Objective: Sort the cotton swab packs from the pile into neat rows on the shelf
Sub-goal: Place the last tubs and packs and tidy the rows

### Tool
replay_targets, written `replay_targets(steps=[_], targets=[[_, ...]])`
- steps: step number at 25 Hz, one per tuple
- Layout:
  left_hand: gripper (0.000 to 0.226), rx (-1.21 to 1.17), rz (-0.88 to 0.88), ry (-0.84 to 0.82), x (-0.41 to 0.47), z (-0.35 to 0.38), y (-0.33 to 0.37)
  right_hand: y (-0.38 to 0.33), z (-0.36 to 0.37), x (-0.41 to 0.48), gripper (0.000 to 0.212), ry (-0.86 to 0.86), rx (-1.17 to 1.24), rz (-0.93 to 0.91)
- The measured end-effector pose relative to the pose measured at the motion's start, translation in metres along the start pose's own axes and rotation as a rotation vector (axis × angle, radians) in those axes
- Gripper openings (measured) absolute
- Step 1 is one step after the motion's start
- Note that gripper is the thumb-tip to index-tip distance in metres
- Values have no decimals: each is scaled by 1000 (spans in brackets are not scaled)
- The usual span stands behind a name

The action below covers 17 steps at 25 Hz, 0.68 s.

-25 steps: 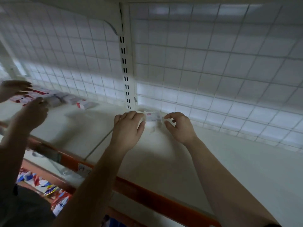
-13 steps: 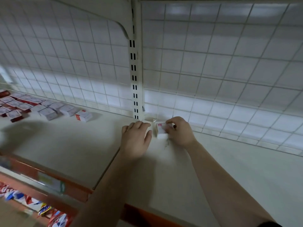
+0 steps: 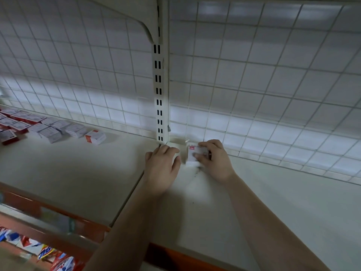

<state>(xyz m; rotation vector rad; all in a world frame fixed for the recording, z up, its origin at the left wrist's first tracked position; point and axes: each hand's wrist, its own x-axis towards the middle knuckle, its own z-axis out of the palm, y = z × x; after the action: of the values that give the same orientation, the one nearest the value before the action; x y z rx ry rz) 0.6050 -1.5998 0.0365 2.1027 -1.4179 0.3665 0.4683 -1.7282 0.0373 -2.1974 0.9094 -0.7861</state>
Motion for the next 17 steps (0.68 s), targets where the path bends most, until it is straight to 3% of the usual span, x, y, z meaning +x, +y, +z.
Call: replay_targets(steps=[7,17], targets=[[36,-12,70,19,-4,-9,9,-19,-18,-12,34,166,113,-4],[33,-30,300,97,-13,-38,86,-10,-99,-78,25,141,164,60]])
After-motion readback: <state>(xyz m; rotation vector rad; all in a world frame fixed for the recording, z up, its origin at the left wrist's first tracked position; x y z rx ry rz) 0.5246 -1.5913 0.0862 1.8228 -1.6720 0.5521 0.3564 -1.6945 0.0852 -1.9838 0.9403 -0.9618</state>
